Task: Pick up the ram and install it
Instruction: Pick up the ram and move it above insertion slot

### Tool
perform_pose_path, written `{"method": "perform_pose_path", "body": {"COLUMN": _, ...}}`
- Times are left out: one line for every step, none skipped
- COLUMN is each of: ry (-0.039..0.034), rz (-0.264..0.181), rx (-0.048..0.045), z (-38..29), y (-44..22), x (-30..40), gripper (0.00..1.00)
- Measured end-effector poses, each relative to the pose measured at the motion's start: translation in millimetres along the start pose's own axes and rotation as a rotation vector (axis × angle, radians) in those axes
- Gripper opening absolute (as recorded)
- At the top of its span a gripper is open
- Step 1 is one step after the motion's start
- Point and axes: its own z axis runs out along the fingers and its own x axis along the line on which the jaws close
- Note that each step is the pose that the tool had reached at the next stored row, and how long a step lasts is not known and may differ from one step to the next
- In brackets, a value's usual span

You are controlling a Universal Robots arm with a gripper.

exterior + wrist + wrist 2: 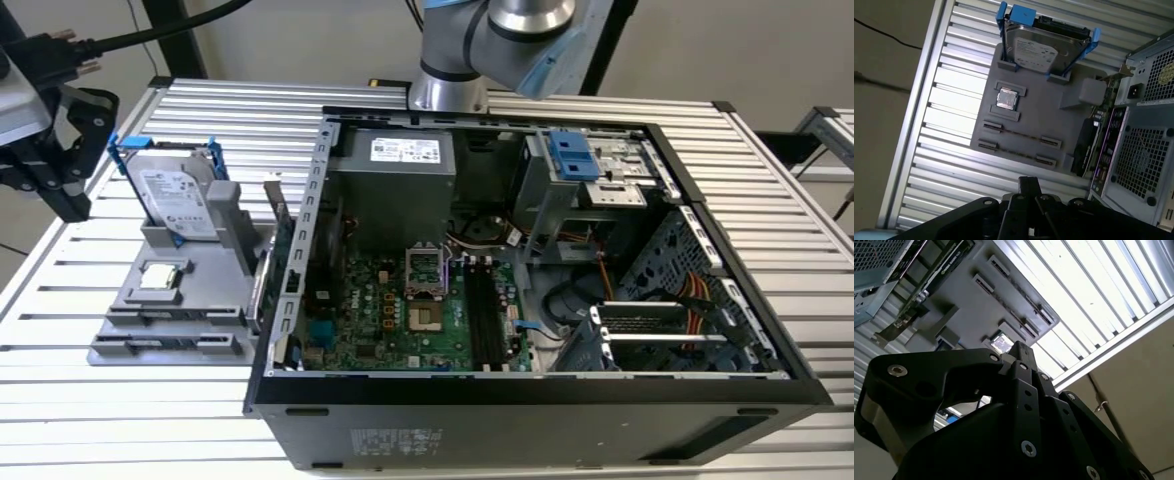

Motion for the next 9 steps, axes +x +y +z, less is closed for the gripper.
{"method": "perform_pose_path", "body": {"ry": 0.0002, "rz": -0.005, "rx": -0.0001, "z": 0.0, "y": 0.0, "x": 0.0, "gripper": 0.0}}
{"method": "perform_pose_path", "body": {"ry": 0.0005, "rz": -0.011, "rx": -0.0002, "z": 0.0, "y": 0.0, "x": 0.0, "gripper": 0.0}}
{"method": "perform_pose_path", "body": {"ry": 0.0008, "rz": -0.017, "rx": -0.0004, "z": 0.0, "y": 0.0, "x": 0.0, "gripper": 0.0}}
{"method": "perform_pose_path", "body": {"ry": 0.0012, "rz": -0.024, "rx": -0.0004, "z": 0.0, "y": 0.0, "x": 0.0, "gripper": 0.0}}
{"method": "perform_pose_path", "body": {"ry": 0.0016, "rz": -0.031, "rx": -0.0005, "z": -0.1, "y": 0.0, "x": 0.0, "gripper": 0.0}}
{"method": "perform_pose_path", "body": {"ry": 0.002, "rz": -0.039, "rx": -0.0007, "z": 0.0, "y": 0.0, "x": 0.0, "gripper": 0.0}}
{"method": "perform_pose_path", "body": {"ry": 0.0024, "rz": -0.047, "rx": -0.0008, "z": 0.0, "y": 0.0, "x": 0.0, "gripper": 0.0}}
{"method": "perform_pose_path", "body": {"ry": 0.0027, "rz": -0.056, "rx": -0.001, "z": 0.0, "y": 0.0, "x": 0.0, "gripper": 0.0}}
{"method": "perform_pose_path", "body": {"ry": 0.0031, "rz": -0.064, "rx": -0.0012, "z": 0.0, "y": 0.0, "x": 0.0, "gripper": 0.0}}
